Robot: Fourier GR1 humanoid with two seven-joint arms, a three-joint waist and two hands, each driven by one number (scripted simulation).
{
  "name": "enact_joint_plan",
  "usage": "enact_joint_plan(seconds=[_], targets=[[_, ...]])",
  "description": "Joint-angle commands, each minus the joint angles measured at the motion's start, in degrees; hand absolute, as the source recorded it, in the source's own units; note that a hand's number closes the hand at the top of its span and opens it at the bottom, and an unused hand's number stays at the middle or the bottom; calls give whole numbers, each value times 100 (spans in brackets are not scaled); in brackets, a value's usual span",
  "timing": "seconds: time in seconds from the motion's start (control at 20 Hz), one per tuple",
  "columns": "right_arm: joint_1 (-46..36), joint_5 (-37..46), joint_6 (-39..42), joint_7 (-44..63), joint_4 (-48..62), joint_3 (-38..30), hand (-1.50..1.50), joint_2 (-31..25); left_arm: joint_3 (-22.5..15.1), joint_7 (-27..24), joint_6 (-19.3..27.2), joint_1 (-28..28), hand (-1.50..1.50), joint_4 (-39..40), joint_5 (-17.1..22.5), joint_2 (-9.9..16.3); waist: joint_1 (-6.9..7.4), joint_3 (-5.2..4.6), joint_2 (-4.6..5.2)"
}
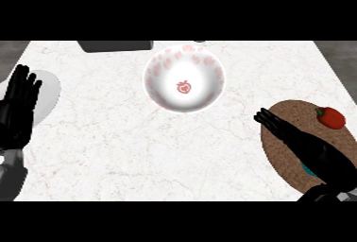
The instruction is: Pick the cupcake from the placemat and place it in the bowl
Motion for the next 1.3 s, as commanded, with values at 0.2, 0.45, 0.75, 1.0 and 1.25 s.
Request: enact_joint_plan(seconds=[0.2,0.45,0.75,1.0,1.25], targets=[[2018,845,703,-2529,-877,-1701,-150,-1563,234,-72,-124,31,0,-273,61,168,-69,21,98],[2521,731,590,-2353,-1209,-3301,-150,-2406,241,-151,-270,299,0,-533,86,158,29,4,96],[2916,1306,1031,-2114,-999,-4459,-150,-3465,218,-35,-227,1,0,-407,-18,146,63,1,137],[3415,2158,1310,-2329,-1020,-4757,-150,-3990,176,-97,-258,202,0,-564,-51,39,182,6,138],[3768,2926,1172,-2730,-1070,-4920,-150,-4228,120,-60,-221,-65,0,-369,-179,-61,180,6,160]])
